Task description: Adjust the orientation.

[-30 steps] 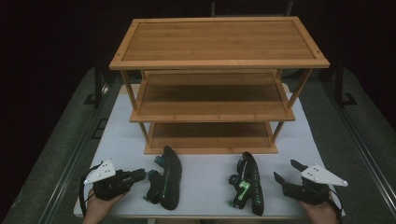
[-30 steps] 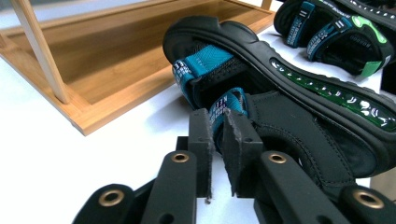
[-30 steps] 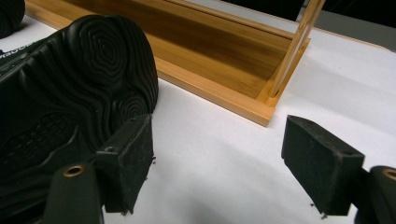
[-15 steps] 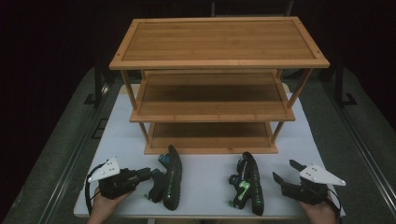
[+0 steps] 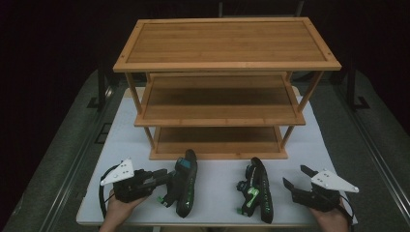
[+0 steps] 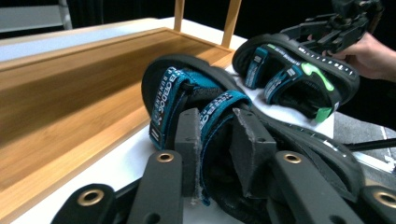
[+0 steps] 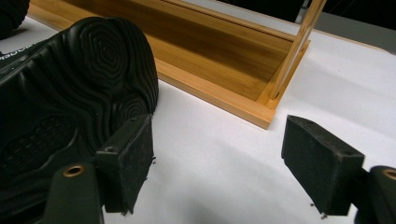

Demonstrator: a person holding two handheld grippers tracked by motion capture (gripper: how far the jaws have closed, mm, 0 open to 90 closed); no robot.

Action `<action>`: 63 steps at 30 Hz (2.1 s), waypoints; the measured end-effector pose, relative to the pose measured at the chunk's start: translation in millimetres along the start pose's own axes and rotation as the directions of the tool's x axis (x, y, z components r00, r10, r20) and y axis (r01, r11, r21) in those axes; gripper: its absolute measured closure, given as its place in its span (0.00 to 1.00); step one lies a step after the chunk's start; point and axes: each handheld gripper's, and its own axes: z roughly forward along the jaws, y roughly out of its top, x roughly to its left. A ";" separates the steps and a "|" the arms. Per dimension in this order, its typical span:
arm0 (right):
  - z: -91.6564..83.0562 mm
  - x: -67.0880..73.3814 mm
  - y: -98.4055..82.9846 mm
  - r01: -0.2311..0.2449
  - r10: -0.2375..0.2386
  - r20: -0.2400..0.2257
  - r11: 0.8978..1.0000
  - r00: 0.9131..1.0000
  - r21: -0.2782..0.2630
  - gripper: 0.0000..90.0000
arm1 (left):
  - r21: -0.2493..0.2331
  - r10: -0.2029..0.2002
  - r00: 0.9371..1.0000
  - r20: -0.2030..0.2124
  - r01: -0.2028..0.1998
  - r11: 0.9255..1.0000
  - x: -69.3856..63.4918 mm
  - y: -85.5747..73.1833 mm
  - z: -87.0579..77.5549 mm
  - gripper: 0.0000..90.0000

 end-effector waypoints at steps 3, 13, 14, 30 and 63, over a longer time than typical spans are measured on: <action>-0.4 -0.5 0.1 0.000 0.000 0.001 1.000 1.000 -0.003 0.27 | 0.014 0.008 1.000 0.009 -0.008 1.000 -4.5 2.5 9.0 0.76; -0.9 -0.5 0.0 -0.004 0.004 0.001 1.000 1.000 -0.005 0.27 | 0.087 0.043 0.997 0.060 -0.048 0.995 -22.4 7.7 50.5 0.72; -1.0 -0.7 0.0 -0.005 0.005 0.000 1.000 1.000 -0.005 0.27 | 0.071 0.047 0.998 0.051 -0.051 0.996 -22.5 9.0 50.3 0.72; -3.8 2.3 2.4 -0.016 0.015 -0.026 0.999 1.000 -0.029 0.28 | 0.030 0.022 0.997 0.071 -0.024 0.999 -23.9 15.0 64.0 0.65; -2.0 60.6 33.6 0.094 -0.115 -0.184 0.989 0.976 -0.115 1.00 | 0.076 0.050 0.995 0.081 -0.057 0.995 -28.4 10.4 68.9 0.60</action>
